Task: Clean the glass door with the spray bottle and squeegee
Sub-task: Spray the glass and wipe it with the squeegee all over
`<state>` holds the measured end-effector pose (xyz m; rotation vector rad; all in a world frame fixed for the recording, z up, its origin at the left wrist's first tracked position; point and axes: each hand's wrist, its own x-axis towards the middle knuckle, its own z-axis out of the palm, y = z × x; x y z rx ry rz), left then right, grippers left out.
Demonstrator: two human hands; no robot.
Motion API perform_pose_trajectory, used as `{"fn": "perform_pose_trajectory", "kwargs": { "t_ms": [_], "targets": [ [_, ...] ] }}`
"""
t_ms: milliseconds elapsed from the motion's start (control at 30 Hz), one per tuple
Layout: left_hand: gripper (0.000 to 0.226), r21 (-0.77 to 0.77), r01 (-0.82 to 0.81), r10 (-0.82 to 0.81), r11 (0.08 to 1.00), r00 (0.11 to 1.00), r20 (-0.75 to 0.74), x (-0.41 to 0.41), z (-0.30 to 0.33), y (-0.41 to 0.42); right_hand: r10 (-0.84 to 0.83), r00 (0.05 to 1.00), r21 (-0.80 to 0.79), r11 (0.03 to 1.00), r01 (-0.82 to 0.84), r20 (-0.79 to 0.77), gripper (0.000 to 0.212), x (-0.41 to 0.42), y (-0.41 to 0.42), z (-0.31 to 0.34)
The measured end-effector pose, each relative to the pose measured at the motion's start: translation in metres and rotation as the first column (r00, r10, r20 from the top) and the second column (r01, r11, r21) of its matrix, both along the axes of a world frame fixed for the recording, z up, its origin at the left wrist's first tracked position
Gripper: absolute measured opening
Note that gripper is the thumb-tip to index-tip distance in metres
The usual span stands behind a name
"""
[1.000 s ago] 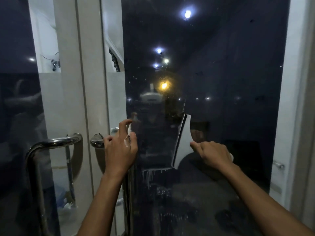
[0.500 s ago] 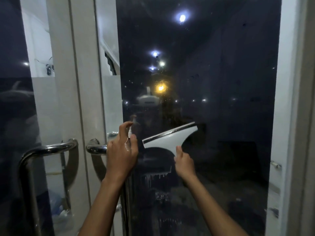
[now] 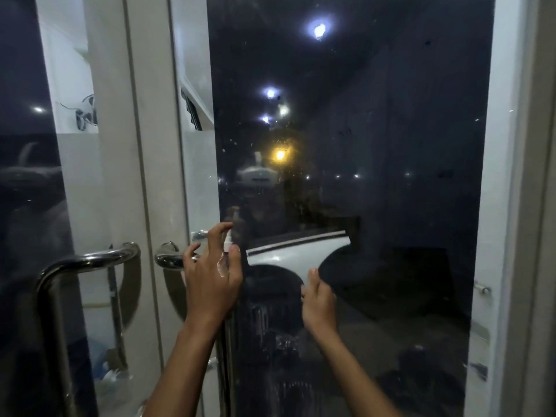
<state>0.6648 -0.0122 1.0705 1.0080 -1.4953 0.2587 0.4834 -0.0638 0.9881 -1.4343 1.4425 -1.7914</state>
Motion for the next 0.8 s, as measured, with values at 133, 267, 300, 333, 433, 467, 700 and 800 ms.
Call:
{"fn": "perform_pose_trajectory", "kwargs": {
  "t_ms": [133,267,300,333,433,467,700,800],
  "targets": [
    [0.037,-0.011,0.037,-0.037,0.999,0.999,-0.021,-0.003,-0.002,0.001,0.041,0.997,-0.113,0.992,-0.049,-0.071,0.058,0.013,-0.011,0.072],
    [0.035,-0.022,0.028,-0.029,0.999,0.999,-0.034,-0.002,-0.002,0.0,0.142,0.987,0.012,0.99,-0.141,-0.077,0.056,0.021,-0.028,0.087],
    [0.036,-0.01,0.021,-0.021,1.0,0.999,-0.03,0.0,-0.002,-0.001,0.145,0.988,0.041,0.989,-0.143,-0.06,0.057,0.023,-0.03,0.08],
    [0.037,-0.004,0.017,-0.017,1.0,1.0,-0.026,0.002,-0.003,-0.001,0.142,0.989,0.064,0.988,-0.14,-0.03,0.059,0.023,-0.031,0.069],
    [0.037,-0.054,0.008,-0.008,0.999,1.0,-0.001,0.009,-0.004,-0.001,0.117,0.991,0.138,0.983,-0.124,0.063,0.065,0.021,-0.024,0.023],
    [0.036,-0.067,0.007,-0.006,0.998,1.0,0.01,0.01,-0.004,-0.001,0.103,0.992,0.169,0.979,-0.113,0.067,0.064,0.019,-0.021,0.005],
    [0.038,-0.048,0.038,-0.038,0.998,0.999,-0.01,0.019,-0.007,-0.006,0.011,0.996,0.24,0.97,-0.032,0.089,0.055,0.004,0.012,-0.078],
    [0.037,-0.043,0.052,-0.052,0.998,0.999,-0.015,0.02,-0.005,-0.003,-0.013,1.0,0.137,0.99,0.009,0.028,0.057,0.003,0.015,-0.07]
  ]
}}
